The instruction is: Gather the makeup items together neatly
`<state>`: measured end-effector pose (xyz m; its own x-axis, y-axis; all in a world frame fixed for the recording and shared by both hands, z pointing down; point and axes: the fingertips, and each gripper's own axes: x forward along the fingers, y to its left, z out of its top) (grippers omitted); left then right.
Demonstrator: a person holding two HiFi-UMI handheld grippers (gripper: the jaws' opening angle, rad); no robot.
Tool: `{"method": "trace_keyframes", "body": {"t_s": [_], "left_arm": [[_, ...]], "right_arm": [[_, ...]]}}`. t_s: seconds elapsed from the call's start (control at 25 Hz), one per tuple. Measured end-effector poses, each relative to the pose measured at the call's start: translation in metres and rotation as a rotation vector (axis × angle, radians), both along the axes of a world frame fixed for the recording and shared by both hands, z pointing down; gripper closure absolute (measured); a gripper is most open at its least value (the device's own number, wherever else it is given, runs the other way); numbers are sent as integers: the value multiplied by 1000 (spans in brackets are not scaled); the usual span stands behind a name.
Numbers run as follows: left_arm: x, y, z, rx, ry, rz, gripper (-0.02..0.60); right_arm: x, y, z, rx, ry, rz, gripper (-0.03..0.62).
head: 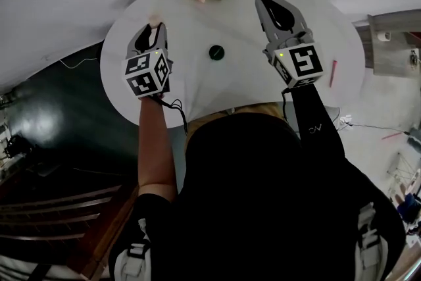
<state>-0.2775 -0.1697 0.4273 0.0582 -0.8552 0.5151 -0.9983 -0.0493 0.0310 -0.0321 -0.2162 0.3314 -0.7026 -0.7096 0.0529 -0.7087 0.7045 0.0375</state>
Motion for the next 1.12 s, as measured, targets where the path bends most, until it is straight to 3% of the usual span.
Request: {"method": "trace_keyframes", "body": {"t_s": [0.12,0.36,0.76,1.12], "left_arm": [[16,19,-4,2,-25,10,457],[33,31,19,-41,3,21,454],[70,52,137,-341,33,74,446],[69,75,177,-501,33,38,434]], "right_arm": [[-1,9,-6,14,-14,-24,588],[-5,22,-3,17,-3,-60,588],[21,26,6,8,35,-25,588],[39,28,8,-3,31,11,588]]}}
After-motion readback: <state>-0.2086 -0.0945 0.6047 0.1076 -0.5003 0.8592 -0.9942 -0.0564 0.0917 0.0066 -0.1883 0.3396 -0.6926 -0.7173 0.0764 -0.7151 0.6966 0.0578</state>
